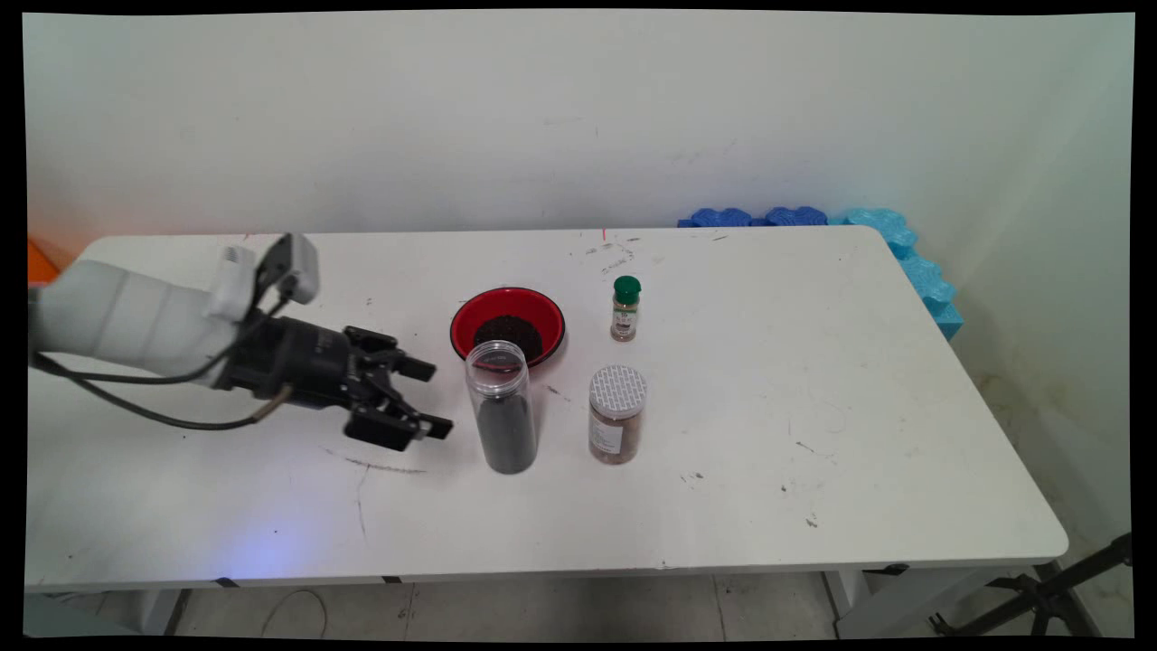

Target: Pick up the black seasoning powder from the table

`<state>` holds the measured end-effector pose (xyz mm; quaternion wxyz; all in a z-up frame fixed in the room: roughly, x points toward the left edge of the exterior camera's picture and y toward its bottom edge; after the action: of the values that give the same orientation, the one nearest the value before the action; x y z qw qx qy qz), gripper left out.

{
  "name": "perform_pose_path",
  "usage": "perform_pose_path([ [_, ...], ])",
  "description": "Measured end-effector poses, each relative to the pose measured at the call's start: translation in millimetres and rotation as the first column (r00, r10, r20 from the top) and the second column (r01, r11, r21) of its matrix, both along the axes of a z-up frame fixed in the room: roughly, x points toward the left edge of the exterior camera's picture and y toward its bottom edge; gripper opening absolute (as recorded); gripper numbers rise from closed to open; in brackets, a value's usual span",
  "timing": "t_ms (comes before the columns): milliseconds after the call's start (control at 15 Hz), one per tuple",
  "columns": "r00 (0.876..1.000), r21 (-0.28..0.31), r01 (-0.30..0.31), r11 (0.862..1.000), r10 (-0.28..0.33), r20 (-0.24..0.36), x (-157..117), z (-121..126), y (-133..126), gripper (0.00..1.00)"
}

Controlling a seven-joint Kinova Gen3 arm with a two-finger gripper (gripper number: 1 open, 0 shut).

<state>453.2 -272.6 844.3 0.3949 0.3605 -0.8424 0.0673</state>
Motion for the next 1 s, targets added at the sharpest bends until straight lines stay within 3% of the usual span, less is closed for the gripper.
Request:
perform_pose_path([
  [467,0.998,-0.061,0.062,0.996,-0.062,0.009,-23.3,-26.8,-22.8,1.0],
  [1000,0.993,-0.1,0.114,0.988,-0.114,0.008,-35.8,-41.5,-33.9,1.0],
])
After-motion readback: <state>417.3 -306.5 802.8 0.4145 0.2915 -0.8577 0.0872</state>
